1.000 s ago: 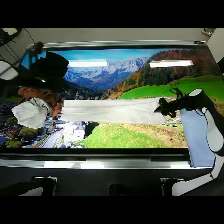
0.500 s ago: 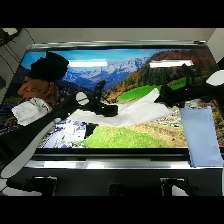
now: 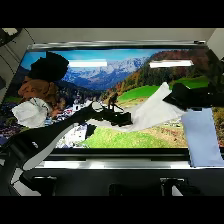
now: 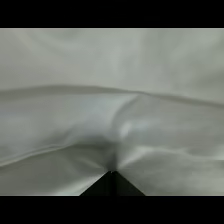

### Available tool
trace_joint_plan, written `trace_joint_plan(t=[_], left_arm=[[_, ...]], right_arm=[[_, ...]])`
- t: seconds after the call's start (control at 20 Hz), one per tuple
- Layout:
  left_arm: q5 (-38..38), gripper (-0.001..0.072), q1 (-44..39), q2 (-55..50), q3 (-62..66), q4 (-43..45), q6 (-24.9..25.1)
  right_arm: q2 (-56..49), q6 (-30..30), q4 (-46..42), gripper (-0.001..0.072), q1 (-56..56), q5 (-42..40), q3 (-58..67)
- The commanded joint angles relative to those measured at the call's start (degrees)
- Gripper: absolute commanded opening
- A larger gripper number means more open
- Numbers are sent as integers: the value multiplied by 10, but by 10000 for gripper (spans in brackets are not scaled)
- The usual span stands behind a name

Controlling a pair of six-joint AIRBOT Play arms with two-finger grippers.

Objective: Fold the shirts.

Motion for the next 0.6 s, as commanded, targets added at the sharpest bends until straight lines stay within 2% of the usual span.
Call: trace_joint_plan(t=[0.0, 0.15, 0.3, 0.4, 0.55], left_arm=[[28, 27, -32, -12, 1, -98, 64], [-14, 25, 11, -3, 1, -71, 70], [-86, 25, 95, 64, 1, 61, 77], [-112, 25, 164, 137, 1, 162, 56], [-118, 26, 284, 252, 1, 227, 41]], right_arm=[[17, 16, 2, 51, 1, -1, 0], [-6, 16, 40, 50, 1, -5, 0], [-49, 15, 104, 50, 2, -30, 0], [-77, 9, 130, 50, 17, -70, 0], [-125, 14, 131, 50, 108, -139, 0]])
